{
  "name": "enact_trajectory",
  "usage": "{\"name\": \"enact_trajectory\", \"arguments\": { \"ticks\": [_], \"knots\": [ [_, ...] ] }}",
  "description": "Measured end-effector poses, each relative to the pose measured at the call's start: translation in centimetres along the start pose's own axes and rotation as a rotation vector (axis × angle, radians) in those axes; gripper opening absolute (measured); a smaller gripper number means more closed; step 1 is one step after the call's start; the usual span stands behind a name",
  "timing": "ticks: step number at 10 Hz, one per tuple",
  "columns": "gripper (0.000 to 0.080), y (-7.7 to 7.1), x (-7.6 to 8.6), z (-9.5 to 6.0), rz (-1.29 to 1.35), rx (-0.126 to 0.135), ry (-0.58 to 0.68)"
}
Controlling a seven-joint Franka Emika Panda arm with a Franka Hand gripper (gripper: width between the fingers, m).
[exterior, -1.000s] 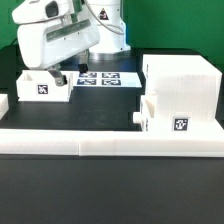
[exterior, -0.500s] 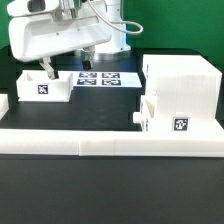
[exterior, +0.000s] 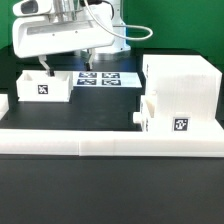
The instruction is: Assemble drawer
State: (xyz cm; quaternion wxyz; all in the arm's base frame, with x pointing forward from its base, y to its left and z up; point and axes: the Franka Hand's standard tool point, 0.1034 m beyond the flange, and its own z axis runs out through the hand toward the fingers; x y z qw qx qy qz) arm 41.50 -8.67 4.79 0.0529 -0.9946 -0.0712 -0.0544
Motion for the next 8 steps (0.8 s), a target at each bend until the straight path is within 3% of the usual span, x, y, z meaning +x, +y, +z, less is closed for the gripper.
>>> {"name": "enact_trajectory", "arguments": {
  "ticks": [2,3,8],
  "knots": [
    [0.0649,0.0,-0.1,0.1,0.115,0.002,0.000],
    [0.0649,-0.2,-0.6,0.3,0.112,-0.010,0.005],
    [0.0649,-0.9,-3.3,3.4,0.103,-0.052,0.024]
  ]
}}
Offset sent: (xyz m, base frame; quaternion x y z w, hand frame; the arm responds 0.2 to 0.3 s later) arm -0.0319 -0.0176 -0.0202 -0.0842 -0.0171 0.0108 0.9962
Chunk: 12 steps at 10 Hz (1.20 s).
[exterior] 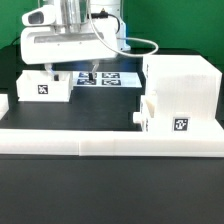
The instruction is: Assemble drawer
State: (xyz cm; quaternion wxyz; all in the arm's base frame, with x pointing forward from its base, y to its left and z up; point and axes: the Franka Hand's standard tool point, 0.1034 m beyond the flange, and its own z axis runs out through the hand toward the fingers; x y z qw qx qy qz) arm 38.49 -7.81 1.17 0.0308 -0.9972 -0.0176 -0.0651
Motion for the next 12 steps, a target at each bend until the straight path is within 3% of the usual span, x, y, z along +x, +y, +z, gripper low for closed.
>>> {"name": "enact_trajectory", "arguments": {
  "ticks": [6,8,9,10,11,12],
  "knots": [
    [0.0649,0.72,-0.48,0.71,0.017,-0.014,0.015],
    [0.0396,0.82,-0.41,0.69,0.018,-0.019,0.021],
    [0.0396,0.83,-0.41,0.68,0.019,-0.019,0.021],
    [0.0197,0.83,-0.41,0.68,0.019,-0.019,0.021],
    [0.0073,0.83,-0.41,0.68,0.019,-0.019,0.021],
    [0.0073,0.88,-0.30,0.62,0.018,-0.021,0.025]
  ]
}}
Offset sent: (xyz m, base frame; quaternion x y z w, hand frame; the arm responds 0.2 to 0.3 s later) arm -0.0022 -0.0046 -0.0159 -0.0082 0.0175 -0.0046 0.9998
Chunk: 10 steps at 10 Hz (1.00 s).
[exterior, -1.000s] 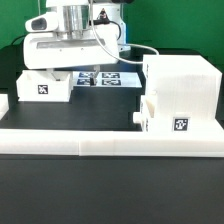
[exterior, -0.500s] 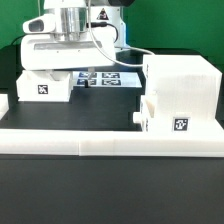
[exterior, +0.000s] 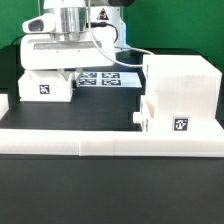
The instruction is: Assemble drawer
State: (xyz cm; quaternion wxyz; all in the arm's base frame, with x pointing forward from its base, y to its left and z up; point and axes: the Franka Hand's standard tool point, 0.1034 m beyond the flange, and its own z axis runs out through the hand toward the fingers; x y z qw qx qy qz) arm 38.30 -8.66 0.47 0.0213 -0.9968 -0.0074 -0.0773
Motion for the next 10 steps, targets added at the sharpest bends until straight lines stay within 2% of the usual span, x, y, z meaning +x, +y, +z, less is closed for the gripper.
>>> {"name": "enact_trajectory", "arguments": {
  "ticks": [1,5,6,7,8,10],
  "knots": [
    [0.0042,0.0,0.0,0.0,0.000,0.000,0.000],
    [0.0042,0.0,0.0,0.0,0.000,0.000,0.000],
    [0.0042,-0.4,0.2,-0.1,-0.006,0.011,-0.011],
    [0.0042,-2.1,1.8,-1.4,-0.054,0.048,-0.043],
    [0.0042,-2.8,3.0,-2.1,-0.109,0.061,-0.046],
    [0.0042,-4.4,4.7,-2.7,-0.147,0.109,-0.084]
  ]
}}
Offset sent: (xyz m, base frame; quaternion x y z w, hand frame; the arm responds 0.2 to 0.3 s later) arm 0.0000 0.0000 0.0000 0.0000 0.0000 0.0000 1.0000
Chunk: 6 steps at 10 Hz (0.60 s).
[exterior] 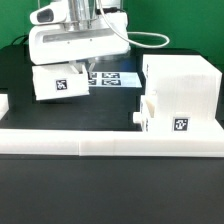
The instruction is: Assemble drawer
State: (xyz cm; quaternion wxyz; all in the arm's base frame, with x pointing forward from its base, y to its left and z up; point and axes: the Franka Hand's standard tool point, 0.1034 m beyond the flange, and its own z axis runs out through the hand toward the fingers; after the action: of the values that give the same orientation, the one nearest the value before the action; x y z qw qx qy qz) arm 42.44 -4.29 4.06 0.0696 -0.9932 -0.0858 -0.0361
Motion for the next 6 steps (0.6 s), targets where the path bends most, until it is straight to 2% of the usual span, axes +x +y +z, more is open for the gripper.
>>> {"name": "enact_trajectory", "arguments": {
  "ticks": [1,3,6],
  "knots": [
    [0.0042,-0.30,0.86,-0.41,-0.024,0.012,-0.005],
    [0.0042,-0.27,0.48,-0.07,-0.036,0.014,-0.010],
    [0.0042,-0.29,0.54,0.46,-0.338,0.007,-0.012]
  ]
}}
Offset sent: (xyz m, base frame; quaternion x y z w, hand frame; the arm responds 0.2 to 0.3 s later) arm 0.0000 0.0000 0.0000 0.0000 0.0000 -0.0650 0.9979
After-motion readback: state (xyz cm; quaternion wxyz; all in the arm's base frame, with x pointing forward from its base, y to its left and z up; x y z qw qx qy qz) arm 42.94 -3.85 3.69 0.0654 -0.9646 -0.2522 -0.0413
